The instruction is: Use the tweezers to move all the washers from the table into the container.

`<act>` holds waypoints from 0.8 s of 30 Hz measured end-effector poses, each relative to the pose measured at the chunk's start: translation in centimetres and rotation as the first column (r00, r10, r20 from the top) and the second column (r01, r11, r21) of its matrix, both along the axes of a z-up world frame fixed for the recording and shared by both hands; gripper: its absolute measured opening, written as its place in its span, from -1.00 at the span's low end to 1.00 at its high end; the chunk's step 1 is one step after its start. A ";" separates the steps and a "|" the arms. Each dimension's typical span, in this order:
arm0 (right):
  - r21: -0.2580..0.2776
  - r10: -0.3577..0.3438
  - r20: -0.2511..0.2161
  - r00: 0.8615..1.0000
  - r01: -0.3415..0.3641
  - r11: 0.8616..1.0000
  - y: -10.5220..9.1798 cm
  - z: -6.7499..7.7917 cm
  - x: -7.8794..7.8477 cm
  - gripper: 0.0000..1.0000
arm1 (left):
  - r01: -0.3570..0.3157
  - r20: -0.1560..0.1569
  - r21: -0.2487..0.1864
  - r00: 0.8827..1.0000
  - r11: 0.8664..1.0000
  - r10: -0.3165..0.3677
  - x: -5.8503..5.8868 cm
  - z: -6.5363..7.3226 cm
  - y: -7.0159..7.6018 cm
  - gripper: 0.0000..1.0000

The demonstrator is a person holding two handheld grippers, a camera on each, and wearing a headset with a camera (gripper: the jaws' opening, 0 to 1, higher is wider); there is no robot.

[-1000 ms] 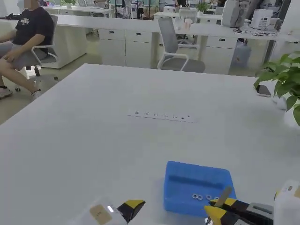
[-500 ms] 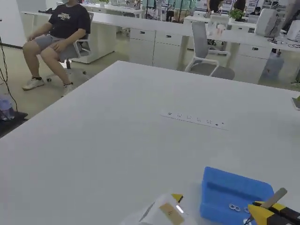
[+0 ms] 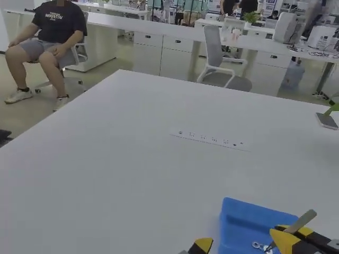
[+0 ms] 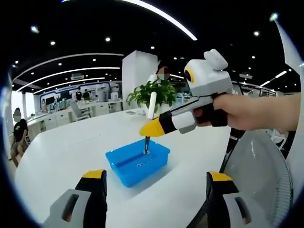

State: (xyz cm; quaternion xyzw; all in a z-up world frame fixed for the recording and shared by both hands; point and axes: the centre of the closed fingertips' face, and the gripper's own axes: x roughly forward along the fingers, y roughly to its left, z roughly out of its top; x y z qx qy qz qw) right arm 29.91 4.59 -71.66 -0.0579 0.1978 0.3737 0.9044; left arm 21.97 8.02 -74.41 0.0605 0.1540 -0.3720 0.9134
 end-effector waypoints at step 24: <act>0.044 0.053 0.062 0.997 -0.056 0.997 2.2 3.9 4.9 -0.93 | -0.036 -0.040 0.017 0.998 0.999 0.037 0.4 -0.8 0.4 0.70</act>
